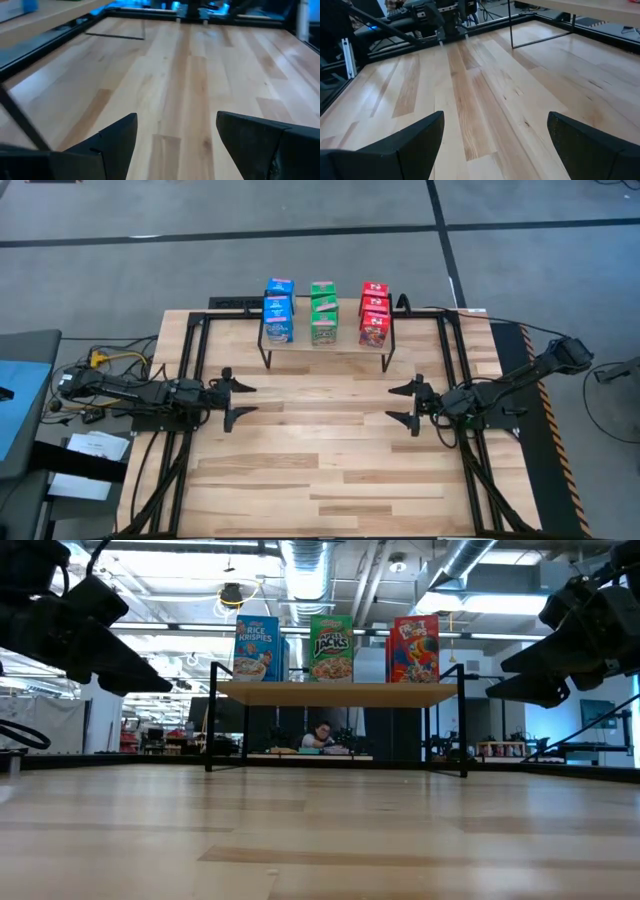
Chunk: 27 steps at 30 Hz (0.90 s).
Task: Stack cereal on shelf
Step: Return to Home Position
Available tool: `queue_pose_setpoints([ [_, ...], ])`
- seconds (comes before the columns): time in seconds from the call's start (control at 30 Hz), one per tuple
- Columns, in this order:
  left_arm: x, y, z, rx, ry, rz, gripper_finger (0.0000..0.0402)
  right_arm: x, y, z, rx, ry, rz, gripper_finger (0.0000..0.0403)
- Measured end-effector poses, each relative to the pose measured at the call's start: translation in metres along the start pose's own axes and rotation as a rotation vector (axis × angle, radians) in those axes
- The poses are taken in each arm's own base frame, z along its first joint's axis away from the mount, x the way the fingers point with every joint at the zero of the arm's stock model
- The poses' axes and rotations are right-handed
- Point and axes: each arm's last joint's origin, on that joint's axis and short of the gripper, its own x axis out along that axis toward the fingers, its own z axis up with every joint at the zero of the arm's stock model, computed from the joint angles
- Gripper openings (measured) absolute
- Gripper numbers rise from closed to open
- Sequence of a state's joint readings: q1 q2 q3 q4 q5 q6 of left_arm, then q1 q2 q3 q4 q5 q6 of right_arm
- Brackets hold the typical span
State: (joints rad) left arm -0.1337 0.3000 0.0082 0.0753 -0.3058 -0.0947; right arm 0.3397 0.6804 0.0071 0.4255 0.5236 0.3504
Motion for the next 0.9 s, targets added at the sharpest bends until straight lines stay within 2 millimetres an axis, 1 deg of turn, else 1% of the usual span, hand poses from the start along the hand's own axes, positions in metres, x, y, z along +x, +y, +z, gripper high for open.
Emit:
queue_pose_setpoints([
  [0.2,-0.0003,0.0007,-0.0005,-0.009,0.022,0.022,0.0262,0.0000,0.0000,0.0000,0.000,0.000,0.000,0.0379],
  [0.37,-0.0004,0.0007,-0.0003,0.150,0.026,0.020,0.0262,0.0000,-0.0002,-0.0005,-0.004,0.005,-0.001,0.0379],
  [0.47,-0.0004,0.0007,-0.0002,0.203,0.027,0.019,0.0262,0.0000,-0.0002,-0.0006,-0.005,0.006,-0.002,0.0379],
  [0.67,-0.0005,0.0007,-0.0001,0.213,0.028,0.020,0.0262,-0.0003,-0.0005,-0.0007,-0.007,0.007,-0.002,0.0379],
  [0.9,-0.0005,0.0007,0.0001,0.213,0.029,0.019,0.0262,-0.0067,-0.0015,0.0076,0.032,-0.055,0.019,0.0379],
])
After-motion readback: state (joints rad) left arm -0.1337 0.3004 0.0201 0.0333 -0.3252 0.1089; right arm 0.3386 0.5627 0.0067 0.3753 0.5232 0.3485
